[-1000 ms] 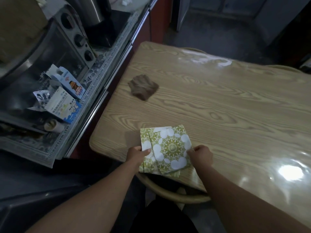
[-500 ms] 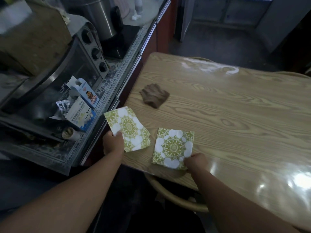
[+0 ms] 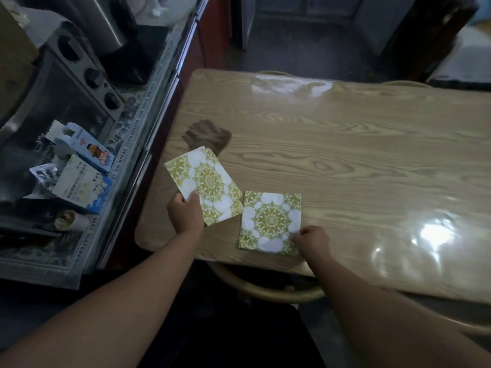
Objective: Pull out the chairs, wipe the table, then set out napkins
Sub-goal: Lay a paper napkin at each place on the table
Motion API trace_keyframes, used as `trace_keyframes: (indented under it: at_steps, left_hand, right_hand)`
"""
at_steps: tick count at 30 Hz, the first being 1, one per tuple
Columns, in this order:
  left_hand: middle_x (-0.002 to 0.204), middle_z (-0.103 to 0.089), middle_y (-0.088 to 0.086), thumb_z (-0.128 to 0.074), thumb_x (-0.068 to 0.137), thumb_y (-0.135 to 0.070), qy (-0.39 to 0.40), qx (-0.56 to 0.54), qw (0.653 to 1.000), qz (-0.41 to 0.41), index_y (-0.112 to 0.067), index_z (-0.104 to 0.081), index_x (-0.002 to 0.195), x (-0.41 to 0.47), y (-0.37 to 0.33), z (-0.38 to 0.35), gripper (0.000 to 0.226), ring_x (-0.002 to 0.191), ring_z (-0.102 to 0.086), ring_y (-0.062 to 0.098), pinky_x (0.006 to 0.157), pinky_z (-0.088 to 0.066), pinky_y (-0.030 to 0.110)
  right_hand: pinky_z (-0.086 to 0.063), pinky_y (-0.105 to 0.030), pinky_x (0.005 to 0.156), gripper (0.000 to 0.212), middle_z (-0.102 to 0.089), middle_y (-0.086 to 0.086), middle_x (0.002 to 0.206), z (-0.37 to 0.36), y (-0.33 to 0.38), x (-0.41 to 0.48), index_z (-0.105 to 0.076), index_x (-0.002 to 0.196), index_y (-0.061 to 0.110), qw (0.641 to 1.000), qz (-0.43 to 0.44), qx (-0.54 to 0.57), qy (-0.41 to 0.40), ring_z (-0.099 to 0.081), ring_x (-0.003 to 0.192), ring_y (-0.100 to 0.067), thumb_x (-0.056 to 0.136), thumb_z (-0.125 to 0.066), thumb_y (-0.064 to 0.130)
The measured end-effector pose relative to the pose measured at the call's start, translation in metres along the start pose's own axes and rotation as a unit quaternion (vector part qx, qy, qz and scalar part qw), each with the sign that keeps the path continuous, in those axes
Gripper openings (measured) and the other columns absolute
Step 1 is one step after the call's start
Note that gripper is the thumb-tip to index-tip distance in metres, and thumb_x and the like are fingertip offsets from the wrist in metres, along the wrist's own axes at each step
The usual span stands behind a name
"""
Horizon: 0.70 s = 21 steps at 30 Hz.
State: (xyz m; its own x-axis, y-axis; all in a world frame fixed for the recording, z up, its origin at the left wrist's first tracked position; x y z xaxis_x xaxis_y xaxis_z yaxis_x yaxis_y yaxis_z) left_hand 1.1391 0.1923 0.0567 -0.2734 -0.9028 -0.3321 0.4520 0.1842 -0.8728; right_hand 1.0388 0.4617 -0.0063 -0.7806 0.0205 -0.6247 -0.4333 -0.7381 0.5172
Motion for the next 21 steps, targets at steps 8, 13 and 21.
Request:
trace_keyframes:
  at_steps: [8,13,21]
  left_hand:
    - [0.101,-0.070,0.008,-0.058,0.089,-0.016,0.009,0.021,0.999,-0.039,-0.006,-0.067,0.105,-0.011,-0.007,-0.024,0.022,0.087,-0.064,0.022,0.075,-0.051,0.031]
    - [0.099,-0.070,0.008,-0.057,0.088,-0.016,0.010,0.027,0.998,-0.051,-0.004,-0.068,0.104,-0.011,-0.014,-0.030,0.022,0.083,-0.063,0.020,0.072,-0.050,0.029]
    - [0.096,-0.071,0.009,-0.058,0.088,-0.017,0.021,0.033,0.997,-0.059,-0.005,-0.068,0.099,-0.011,-0.017,-0.036,0.020,0.079,-0.061,0.020,0.069,-0.048,0.028]
  right_hand:
    - [-0.038,-0.027,0.055,0.022,-0.059,-0.003,0.061,0.014,-0.010,0.004,-0.062,0.062,0.013,1.000,0.014,0.004,-0.017,-0.057,0.065,-0.023,0.079,-0.070,0.023]
    - [-0.047,-0.033,0.065,0.019,-0.069,-0.012,0.073,0.008,-0.011,0.006,-0.070,0.072,0.006,0.999,0.006,0.031,-0.020,-0.065,0.077,-0.030,0.078,-0.072,0.023]
    - [-0.045,-0.030,0.066,0.022,-0.068,-0.007,0.074,0.006,-0.013,0.006,-0.064,0.064,0.017,0.997,-0.019,0.061,-0.032,-0.064,0.077,-0.026,0.076,-0.077,0.029]
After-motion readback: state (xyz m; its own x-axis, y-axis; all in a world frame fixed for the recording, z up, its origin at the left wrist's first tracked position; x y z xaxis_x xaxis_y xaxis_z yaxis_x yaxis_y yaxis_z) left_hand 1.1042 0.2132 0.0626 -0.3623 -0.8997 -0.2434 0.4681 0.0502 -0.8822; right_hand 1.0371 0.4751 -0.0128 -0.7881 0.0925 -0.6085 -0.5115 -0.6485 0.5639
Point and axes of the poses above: each hand's wrist, its own x-axis towards the middle knuckle, its own z-axis out of the back of the hand, y = z × x, the point moved 4 cm from there along x, towards the middle knuckle
